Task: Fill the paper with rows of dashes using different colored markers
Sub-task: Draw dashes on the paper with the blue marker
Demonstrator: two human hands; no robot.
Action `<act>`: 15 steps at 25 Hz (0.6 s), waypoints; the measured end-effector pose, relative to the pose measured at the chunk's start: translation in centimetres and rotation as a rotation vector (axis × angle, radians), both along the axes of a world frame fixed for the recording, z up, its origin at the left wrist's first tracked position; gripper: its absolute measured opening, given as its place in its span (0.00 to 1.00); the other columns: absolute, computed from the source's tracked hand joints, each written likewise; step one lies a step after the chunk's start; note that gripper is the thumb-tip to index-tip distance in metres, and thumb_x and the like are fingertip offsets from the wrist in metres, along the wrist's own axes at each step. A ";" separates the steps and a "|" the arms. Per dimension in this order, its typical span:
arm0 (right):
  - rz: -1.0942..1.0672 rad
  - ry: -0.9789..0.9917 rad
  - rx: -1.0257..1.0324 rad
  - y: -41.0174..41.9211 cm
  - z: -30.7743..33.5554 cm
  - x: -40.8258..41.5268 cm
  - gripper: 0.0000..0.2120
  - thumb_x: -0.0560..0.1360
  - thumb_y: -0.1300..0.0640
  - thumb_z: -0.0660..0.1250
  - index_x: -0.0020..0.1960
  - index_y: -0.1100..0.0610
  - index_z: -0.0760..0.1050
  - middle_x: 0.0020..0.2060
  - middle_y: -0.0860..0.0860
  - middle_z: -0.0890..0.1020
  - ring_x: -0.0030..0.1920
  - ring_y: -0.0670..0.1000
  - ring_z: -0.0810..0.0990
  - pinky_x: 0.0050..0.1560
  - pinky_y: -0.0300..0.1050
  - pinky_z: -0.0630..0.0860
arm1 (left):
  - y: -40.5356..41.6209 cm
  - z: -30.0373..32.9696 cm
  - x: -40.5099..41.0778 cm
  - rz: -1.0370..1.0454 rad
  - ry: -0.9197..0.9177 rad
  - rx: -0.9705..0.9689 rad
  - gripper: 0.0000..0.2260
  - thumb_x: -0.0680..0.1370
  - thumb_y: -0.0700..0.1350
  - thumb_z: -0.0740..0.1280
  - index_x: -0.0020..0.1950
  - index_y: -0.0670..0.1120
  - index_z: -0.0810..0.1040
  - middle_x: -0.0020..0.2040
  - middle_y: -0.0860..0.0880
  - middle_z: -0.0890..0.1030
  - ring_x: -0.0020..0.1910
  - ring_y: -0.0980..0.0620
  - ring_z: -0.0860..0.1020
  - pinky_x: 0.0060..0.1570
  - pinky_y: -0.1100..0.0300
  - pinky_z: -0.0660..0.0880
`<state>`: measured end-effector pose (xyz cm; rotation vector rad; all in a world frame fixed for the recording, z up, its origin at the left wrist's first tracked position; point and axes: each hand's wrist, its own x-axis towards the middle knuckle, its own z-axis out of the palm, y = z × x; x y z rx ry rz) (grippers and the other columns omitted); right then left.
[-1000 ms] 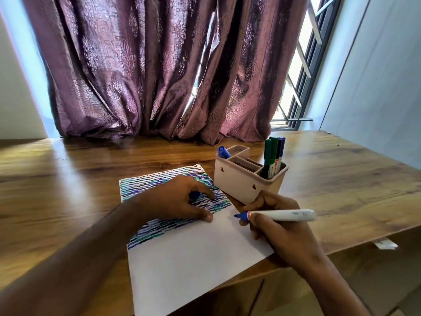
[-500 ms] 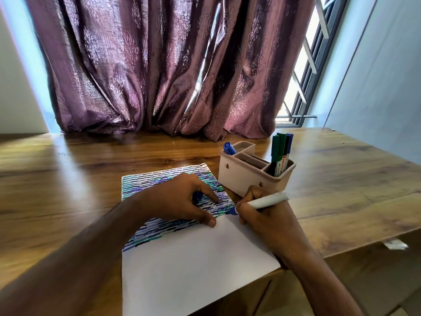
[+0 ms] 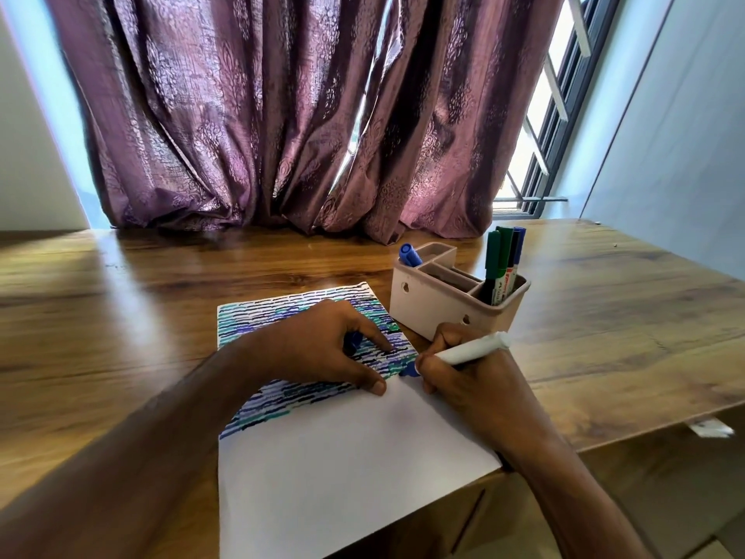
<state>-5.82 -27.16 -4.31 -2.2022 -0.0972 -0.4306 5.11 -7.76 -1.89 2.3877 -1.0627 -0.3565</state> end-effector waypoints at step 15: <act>-0.011 -0.027 -0.035 -0.3 0.1 0.1 0.11 0.74 0.56 0.70 0.37 0.47 0.71 0.35 0.41 0.79 0.43 0.35 0.78 0.34 0.27 0.76 | 0.0 -0.2 0.1 0.010 0.025 -0.020 0.24 0.68 0.58 0.77 0.63 0.60 0.79 0.61 0.56 0.78 0.56 0.56 0.76 0.54 0.63 0.75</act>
